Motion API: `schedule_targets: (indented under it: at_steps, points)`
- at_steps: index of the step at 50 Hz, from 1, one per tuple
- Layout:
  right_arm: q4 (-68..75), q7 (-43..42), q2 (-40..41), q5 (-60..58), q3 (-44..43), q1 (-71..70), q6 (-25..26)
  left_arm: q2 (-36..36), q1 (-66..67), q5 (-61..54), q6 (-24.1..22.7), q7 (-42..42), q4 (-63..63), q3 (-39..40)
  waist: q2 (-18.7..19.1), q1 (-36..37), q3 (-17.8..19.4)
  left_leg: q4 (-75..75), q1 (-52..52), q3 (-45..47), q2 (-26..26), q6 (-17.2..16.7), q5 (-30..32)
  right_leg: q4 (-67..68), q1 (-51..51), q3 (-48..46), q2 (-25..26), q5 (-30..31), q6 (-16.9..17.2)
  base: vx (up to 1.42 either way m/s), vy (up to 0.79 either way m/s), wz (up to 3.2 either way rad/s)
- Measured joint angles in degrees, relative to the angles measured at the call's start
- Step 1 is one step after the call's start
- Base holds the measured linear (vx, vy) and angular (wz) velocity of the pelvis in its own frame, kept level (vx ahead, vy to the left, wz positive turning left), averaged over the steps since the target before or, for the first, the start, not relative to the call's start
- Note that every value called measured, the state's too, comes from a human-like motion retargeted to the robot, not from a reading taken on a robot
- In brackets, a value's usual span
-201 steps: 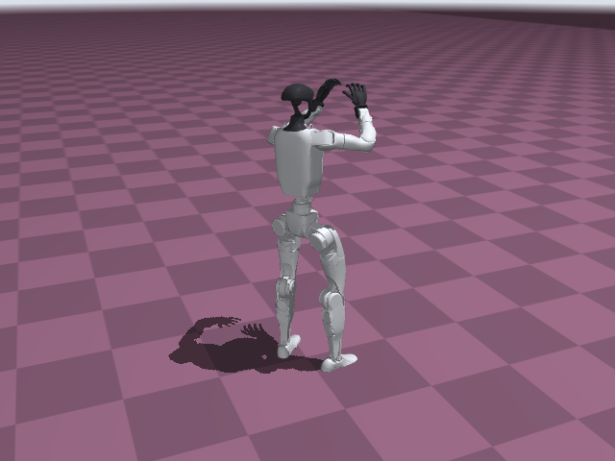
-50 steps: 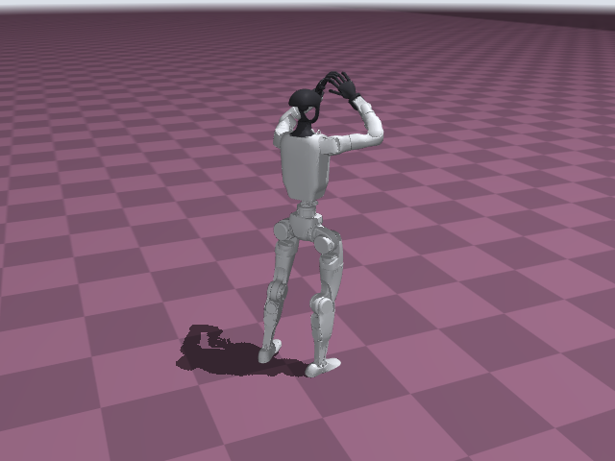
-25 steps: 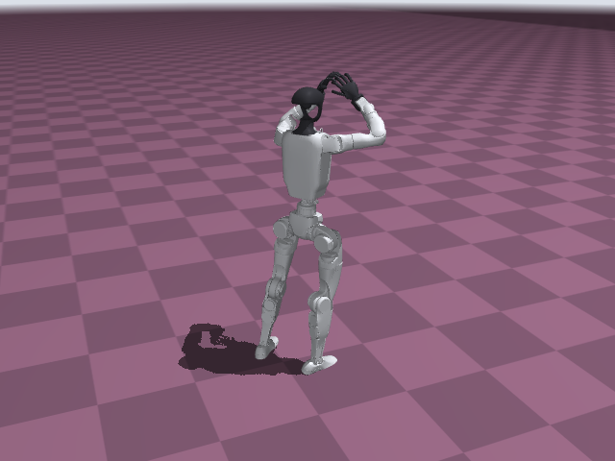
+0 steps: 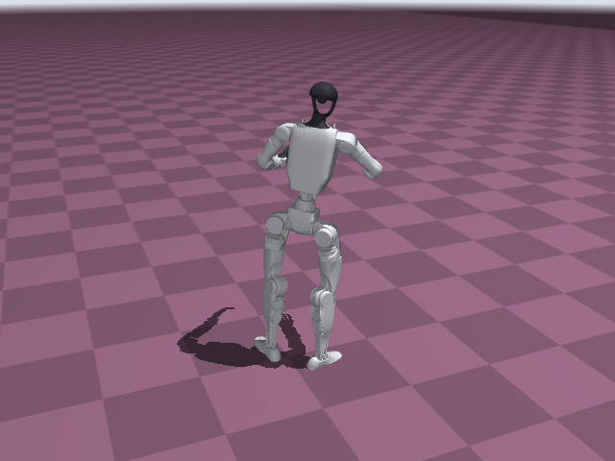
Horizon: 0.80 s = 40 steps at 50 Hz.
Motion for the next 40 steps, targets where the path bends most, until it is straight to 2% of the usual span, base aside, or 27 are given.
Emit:
schedule_targets:
  at_steps: [4,7,11,16,18,21,23,25,28,30,33,35,37,40]
  points:
    - [6.9,0.7,5.7,1.1,-1.6,10.4,1.4,-6.0,10.6,-1.1,3.1,0.9,9.5,1.7,0.0,-0.2,-0.6,0.7,1.1,6.7,-0.1,0.6,-0.2,1.4,0.8,-4.9,-2.1,-0.7,-0.1,0.06,0.16,1.21]
    - [12.8,1.1,8.5,0.6,-1.5,16.2,2.4,-10.0,17.1,-2.9,4.8,2.6,17.8,3.1,0.2,0.3,-1.0,0.2,1.5,7.4,0.4,0.7,0.8,2.6,1.9,-8.4,-2.5,-1.1,-1.3,0.07,0.19,1.12]
    - [21.7,2.1,11.2,0.5,-0.4,22.2,3.9,-13.5,23.0,-5.3,6.5,5.1,29.8,4.9,0.5,2.5,-1.4,-1.4,1.7,2.6,0.7,0.8,1.1,4.3,3.7,-12.2,-2.8,-1.1,-3.2,0.08,0.24,0.96]
    - [31.2,3.3,14.5,5.4,-1.0,27.8,5.4,-14.4,26.7,-4.6,8.0,7.5,42.2,6.9,0.7,5.4,-0.9,-1.7,1.9,-4.3,0.7,1.2,-1.0,10.3,5.7,-17.1,-5.4,0.2,-6.5,0.09,0.32,1.05]
    - [33.1,2.6,15.4,12.5,-2.7,29.2,9.3,-14.2,27.0,-5.3,9.4,10.1,44.8,7.8,1.1,6.6,-1.0,-2.8,1.4,-6.6,0.5,1.1,-0.8,15.4,4.6,-18.8,-7.6,1.5,-8.6,0.08,0.37,1.23]
    - [35.1,1.8,16.6,18.5,-4.9,30.9,11.1,-13.5,27.6,-5.3,9.7,11.6,46.0,8.3,1.5,6.6,-0.5,-2.8,0.9,-11.6,0.4,0.5,-1.4,27.1,1.2,-16.0,-12.0,3.0,-12.4,0.1,0.35,1.58]
    - [36.3,1.4,17.3,20.1,-6.1,31.7,11.2,-12.9,28.1,-5.3,9.4,11.8,45.7,8.5,1.0,5.5,0.2,-2.2,0.7,-16.1,-0.3,0.0,-1.8,34.4,-2.8,-7.8,-13.4,4.2,-12.4,0.11,0.28,2.07]
    - [37.4,1.0,18.0,20.9,-7.0,32.2,11.2,-12.2,28.2,-5.3,9.0,11.5,44.8,8.4,0.0,4.0,0.7,-2.0,0.3,-21.1,-1.3,-0.7,-1.8,38.8,-7.6,4.5,-10.7,5.1,-9.4,0.12,0.21,2.31]
    - [38.2,0.6,19.0,20.2,-7.4,33.0,11.0,-11.0,27.9,-5.3,8.6,10.3,42.9,7.6,-0.5,2.1,1.1,-2.1,-0.1,-28.0,-1.3,-1.2,-1.6,39.5,-11.7,17.8,-2.0,3.6,-4.3,0.14,0.16,2.12]
    - [38.2,1.8,18.8,17.3,-6.9,33.0,11.2,-10.3,26.7,-5.0,8.8,8.9,41.5,7.2,-0.6,1.5,1.4,-2.3,-0.5,-31.8,-1.2,-1.1,-1.6,38.2,-13.4,19.7,1.0,2.2,-4.5,0.14,0.13,1.77]
    - [37.6,0.4,19.2,19.4,-6.7,32.9,10.0,-9.8,23.7,-5.5,8.4,7.8,39.5,6.5,-0.8,1.1,1.9,-2.7,-1.4,-36.7,-1.3,-1.0,-1.5,32.0,-15.3,16.2,2.4,1.0,-8.2,0.15,0.09,1.59]
    - [37.0,0.4,18.9,19.8,-6.1,32.7,9.5,-9.7,21.6,-5.6,8.1,7.1,38.2,6.1,-1.3,0.7,2.3,-3.1,-1.9,-39.8,-2.0,-1.2,-1.5,24.7,-15.9,14.3,3.5,1.1,-9.5,0.19,0.05,1.57]
    - [36.6,0.5,18.6,20.3,-5.4,32.5,9.1,-10.0,20.0,-5.6,7.4,6.6,36.8,5.6,-2.1,0.0,3.0,-3.4,-1.6,-43.0,-3.3,-1.5,-1.7,15.2,-15.6,14.7,5.0,2.3,-8.3,0.25,0.02,1.62]
    - [36.6,1.4,18.3,20.0,-4.3,32.2,8.4,-10.7,19.0,-5.3,6.1,5.7,34.8,4.3,-3.3,-1.2,4.7,-4.2,1.1,-47.7,-5.7,-2.0,-2.5,2.1,-13.8,18.9,7.0,4.6,-3.9,0.34,0.0,1.52]
